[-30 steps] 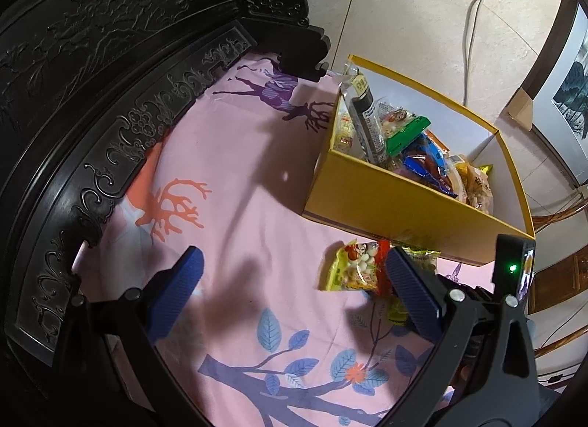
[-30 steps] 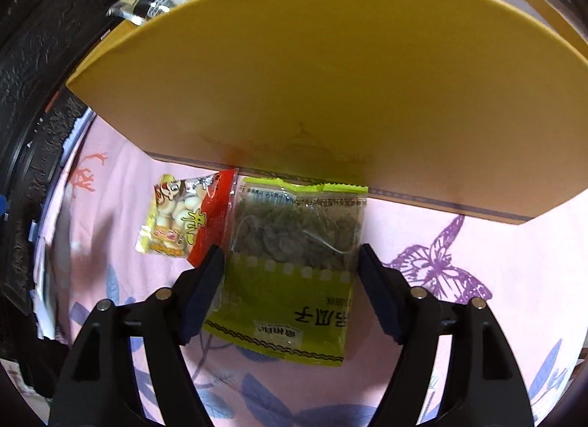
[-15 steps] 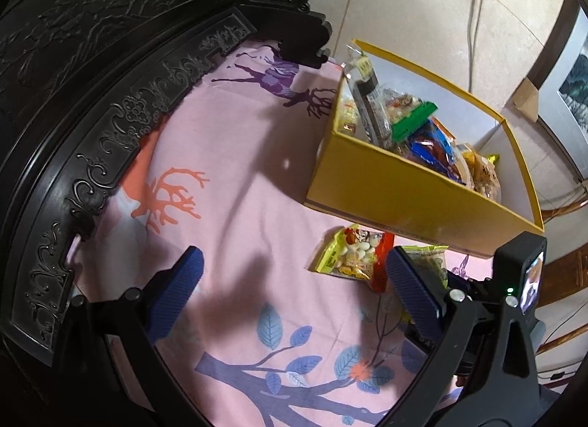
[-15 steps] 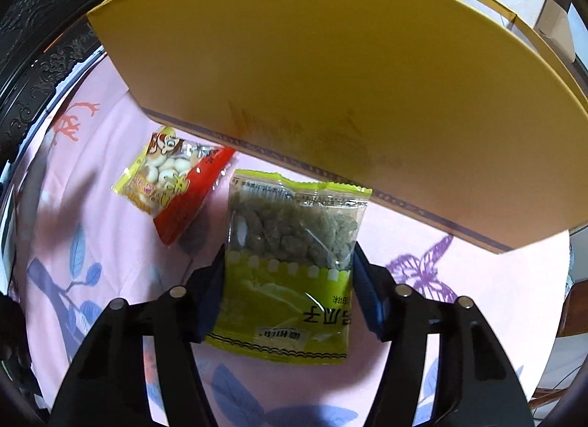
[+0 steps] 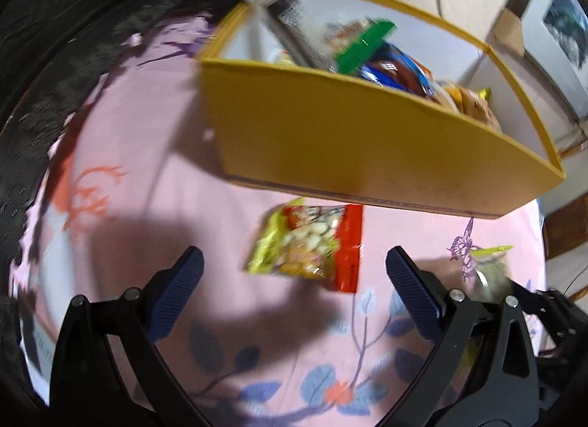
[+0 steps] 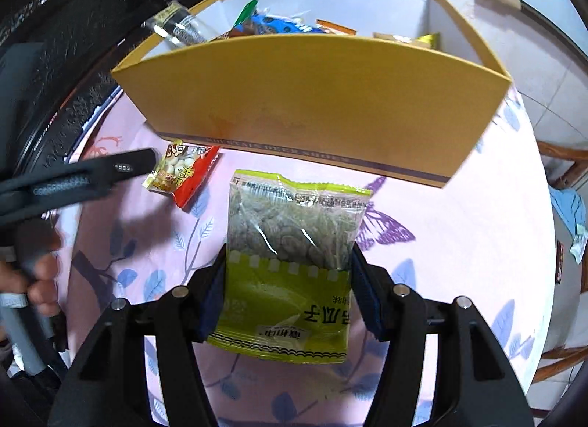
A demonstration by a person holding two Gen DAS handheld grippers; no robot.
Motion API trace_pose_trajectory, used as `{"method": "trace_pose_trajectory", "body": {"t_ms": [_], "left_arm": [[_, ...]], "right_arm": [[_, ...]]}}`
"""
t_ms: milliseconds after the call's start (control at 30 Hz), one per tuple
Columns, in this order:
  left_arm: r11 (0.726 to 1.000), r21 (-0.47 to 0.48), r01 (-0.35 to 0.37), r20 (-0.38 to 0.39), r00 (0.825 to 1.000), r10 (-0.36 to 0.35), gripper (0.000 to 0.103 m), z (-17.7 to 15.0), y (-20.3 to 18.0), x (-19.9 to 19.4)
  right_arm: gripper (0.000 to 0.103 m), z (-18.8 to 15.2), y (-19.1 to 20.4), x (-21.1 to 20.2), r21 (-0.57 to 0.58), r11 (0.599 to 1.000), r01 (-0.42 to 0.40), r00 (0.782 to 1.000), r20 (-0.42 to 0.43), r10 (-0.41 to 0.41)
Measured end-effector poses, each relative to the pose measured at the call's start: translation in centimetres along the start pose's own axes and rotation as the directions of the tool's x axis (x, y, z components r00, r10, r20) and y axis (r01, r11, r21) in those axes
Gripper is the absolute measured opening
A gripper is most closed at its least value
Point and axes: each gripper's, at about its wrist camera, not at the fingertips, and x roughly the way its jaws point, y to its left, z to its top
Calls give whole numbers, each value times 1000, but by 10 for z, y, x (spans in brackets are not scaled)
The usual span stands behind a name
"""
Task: Organize snacks
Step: 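Grasp the green seed bag with the right tool while the left tool grasps the red-edged candy packet, then carry the seed bag and candy packet into the yellow box and open both tools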
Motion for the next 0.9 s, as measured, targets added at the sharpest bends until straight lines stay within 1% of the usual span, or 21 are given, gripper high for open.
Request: {"method": "trace_pose_trajectory", "body": {"t_ms": [67, 167, 267, 367, 500, 567, 667, 733, 867, 900], "left_arm": [[999, 39, -4, -10, 1000, 4, 101, 2, -10, 16], [998, 63, -5, -26, 1000, 7, 101, 0, -17, 35], [996, 86, -20, -44, 999, 24, 101, -3, -23, 49], [996, 86, -31, -51, 998, 36, 101, -5, -23, 58], [994, 98, -44, -31, 998, 48, 100, -5, -25, 61], [994, 94, -49, -19, 999, 51, 97, -5, -25, 61], [993, 107, -45, -2, 999, 45, 85, -5, -26, 59], [991, 132, -37, 6, 999, 36, 74, -7, -30, 57], [991, 134, -30, 18, 999, 28, 67, -12, -28, 52], [991, 132, -31, 25, 999, 28, 53, -13, -27, 50]], "right_arm": [[62, -1, 3, 1, 8, 1000, 4, 1000, 4, -4], [62, 0, -1, -3, 28, 1000, 2, 1000, 12, -2], [61, -2, -4, -5, 30, 1000, 2, 1000, 17, -3], [62, 0, -2, -2, 36, 999, 1, 1000, 18, -1], [62, 0, -3, -5, 39, 999, 2, 1000, 16, -3], [61, -1, -3, -6, 41, 999, 2, 1000, 15, -2], [61, -1, -3, -7, 45, 999, 2, 1000, 15, -3], [61, -1, -3, -7, 46, 999, 3, 1000, 16, -3], [61, -1, -3, -11, 45, 999, 4, 1000, 24, -5], [61, -1, -3, -12, 45, 999, 5, 1000, 28, -6]]}}
